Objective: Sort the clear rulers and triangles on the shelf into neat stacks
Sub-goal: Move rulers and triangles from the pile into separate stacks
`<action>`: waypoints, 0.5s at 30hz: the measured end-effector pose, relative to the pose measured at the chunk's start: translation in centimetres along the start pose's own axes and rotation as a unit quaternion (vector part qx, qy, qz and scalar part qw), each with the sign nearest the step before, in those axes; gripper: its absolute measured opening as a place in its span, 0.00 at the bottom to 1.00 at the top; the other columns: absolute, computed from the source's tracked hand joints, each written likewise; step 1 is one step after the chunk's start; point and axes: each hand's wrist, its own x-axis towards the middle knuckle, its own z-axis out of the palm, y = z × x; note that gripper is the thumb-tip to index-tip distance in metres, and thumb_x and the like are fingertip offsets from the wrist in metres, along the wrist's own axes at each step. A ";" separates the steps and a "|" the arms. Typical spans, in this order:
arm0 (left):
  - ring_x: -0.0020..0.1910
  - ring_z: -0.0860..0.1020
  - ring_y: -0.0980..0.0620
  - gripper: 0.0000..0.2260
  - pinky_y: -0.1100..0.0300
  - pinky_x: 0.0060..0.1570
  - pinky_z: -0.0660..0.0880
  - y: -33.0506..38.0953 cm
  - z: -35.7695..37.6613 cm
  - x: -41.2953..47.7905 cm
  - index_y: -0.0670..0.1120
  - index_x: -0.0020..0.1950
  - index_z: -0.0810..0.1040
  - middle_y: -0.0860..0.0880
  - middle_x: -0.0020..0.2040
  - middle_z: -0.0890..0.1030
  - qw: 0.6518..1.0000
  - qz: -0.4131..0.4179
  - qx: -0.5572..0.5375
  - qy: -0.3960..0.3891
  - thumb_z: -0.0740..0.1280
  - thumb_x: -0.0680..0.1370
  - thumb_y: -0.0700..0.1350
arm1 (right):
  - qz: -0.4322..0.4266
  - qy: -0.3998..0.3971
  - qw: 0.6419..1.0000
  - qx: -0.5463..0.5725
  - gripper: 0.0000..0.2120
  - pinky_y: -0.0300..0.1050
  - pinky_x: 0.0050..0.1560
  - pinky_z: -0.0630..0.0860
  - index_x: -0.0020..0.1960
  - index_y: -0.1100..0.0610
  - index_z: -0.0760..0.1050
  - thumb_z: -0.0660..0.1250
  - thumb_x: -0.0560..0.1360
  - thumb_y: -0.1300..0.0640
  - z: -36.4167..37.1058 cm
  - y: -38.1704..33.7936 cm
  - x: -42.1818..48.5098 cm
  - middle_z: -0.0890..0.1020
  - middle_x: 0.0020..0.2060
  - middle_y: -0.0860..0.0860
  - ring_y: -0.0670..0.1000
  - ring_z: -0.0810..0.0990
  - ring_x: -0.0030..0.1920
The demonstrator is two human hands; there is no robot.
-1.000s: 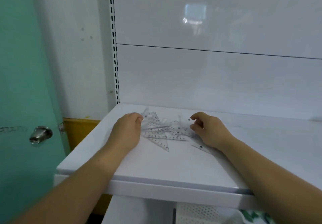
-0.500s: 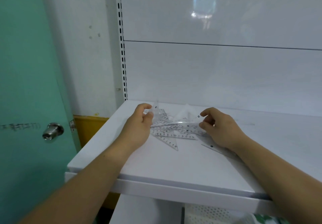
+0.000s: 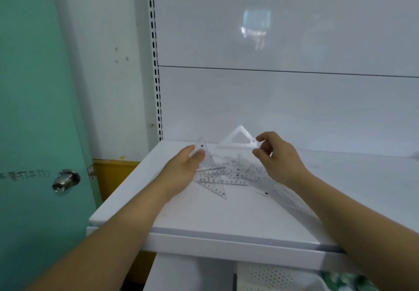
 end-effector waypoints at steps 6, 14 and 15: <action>0.40 0.74 0.53 0.19 0.60 0.43 0.70 0.5 -0.4 -0.3 0.51 0.73 0.63 0.51 0.57 0.77 0.998 -0.034 -0.034 -0.049 0.57 0.82 0.49 | 0.005 0.017 1.000 -0.026 0.10 0.37 0.39 0.71 0.59 0.52 0.70 0.63 0.78 0.55 -2.4 -1.9 0.3 0.78 0.37 0.50 0.48 0.75 0.38; 0.29 0.73 0.53 0.09 0.61 0.32 0.67 2.8 1.3 -0.9 0.46 0.49 0.77 0.47 0.41 0.82 0.996 0.008 -0.069 -0.063 0.57 0.81 0.43 | 0.077 0.038 0.996 -0.030 0.10 0.37 0.36 0.70 0.58 0.51 0.71 0.64 0.77 0.54 -4.8 -0.8 -4.3 0.77 0.36 0.49 0.48 0.76 0.37; 0.29 0.72 0.53 0.08 0.61 0.32 0.67 3.2 1.9 -1.1 0.47 0.51 0.78 0.47 0.41 0.82 0.996 0.014 -0.065 -0.057 0.58 0.81 0.42 | 0.084 0.042 0.995 -0.037 0.10 0.36 0.37 0.70 0.58 0.51 0.71 0.64 0.78 0.54 -5.4 -0.4 -4.9 0.77 0.36 0.49 0.47 0.75 0.37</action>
